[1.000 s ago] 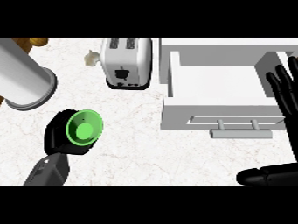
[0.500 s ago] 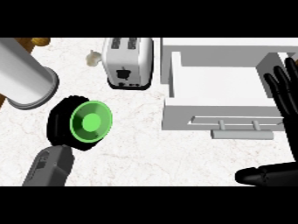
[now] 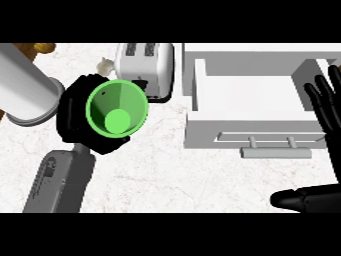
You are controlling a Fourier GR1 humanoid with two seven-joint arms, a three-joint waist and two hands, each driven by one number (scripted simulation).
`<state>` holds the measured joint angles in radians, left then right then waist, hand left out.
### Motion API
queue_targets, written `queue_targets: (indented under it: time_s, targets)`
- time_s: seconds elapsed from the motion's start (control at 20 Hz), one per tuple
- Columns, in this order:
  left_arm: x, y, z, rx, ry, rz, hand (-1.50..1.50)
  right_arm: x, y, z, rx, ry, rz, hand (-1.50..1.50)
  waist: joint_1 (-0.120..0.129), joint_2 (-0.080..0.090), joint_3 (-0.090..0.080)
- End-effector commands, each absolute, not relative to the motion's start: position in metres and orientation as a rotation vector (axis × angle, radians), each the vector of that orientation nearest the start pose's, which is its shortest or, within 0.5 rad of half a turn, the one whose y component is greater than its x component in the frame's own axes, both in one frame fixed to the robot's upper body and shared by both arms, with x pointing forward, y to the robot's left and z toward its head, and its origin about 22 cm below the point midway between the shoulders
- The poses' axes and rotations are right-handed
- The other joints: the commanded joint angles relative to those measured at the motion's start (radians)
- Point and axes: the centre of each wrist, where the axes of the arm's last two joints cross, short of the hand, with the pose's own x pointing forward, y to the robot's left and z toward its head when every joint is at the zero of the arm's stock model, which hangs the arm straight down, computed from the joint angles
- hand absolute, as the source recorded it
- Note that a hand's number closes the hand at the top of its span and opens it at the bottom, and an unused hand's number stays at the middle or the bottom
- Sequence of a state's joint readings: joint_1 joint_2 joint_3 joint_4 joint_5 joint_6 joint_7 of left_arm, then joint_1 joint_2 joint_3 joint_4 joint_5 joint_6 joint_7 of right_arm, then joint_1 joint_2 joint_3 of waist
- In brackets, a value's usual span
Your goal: Pick up the cup, place it into the drawer and close the drawer
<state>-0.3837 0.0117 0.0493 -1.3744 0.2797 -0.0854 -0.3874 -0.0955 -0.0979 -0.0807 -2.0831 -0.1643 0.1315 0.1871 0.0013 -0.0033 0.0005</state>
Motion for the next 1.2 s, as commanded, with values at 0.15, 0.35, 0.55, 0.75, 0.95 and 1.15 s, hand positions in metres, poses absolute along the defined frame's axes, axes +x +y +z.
queue_targets:
  time_s: [0.15, 0.35, 0.55, 0.75, 0.95, 1.15]
  targets:
    - [0.356, 0.165, 0.124, -0.416, -2.107, 0.076, 1.5, 0.224, -0.245, 0.137, 0.14, -1.974, 0.152, -1.5, -0.006, 0.003, 0.0]
    - [0.372, 0.132, 0.144, -0.344, -2.134, 0.022, 1.5, 0.224, -0.246, 0.148, 0.144, -1.986, 0.141, -1.5, -0.009, 0.004, 0.0]
    - [0.381, 0.106, 0.172, -0.327, -2.111, -0.018, 1.5, 0.223, -0.25, 0.149, 0.144, -1.99, 0.138, -1.5, -0.014, 0.004, 0.0]
    - [0.389, 0.086, 0.164, -0.326, -2.103, -0.036, 1.5, 0.233, -0.251, 0.139, 0.137, -1.996, 0.136, -1.5, -0.018, 0.006, 0.0]
    - [0.393, 0.064, 0.169, -0.291, -2.069, -0.085, 1.5, 0.232, -0.244, 0.142, 0.135, -2.005, 0.13, -1.5, -0.025, 0.006, 0.0]
    - [0.409, 0.065, 0.181, -0.254, -2.043, -0.109, 1.5, 0.233, -0.258, 0.124, 0.113, -1.986, 0.137, -1.5, -0.018, 0.007, 0.0]
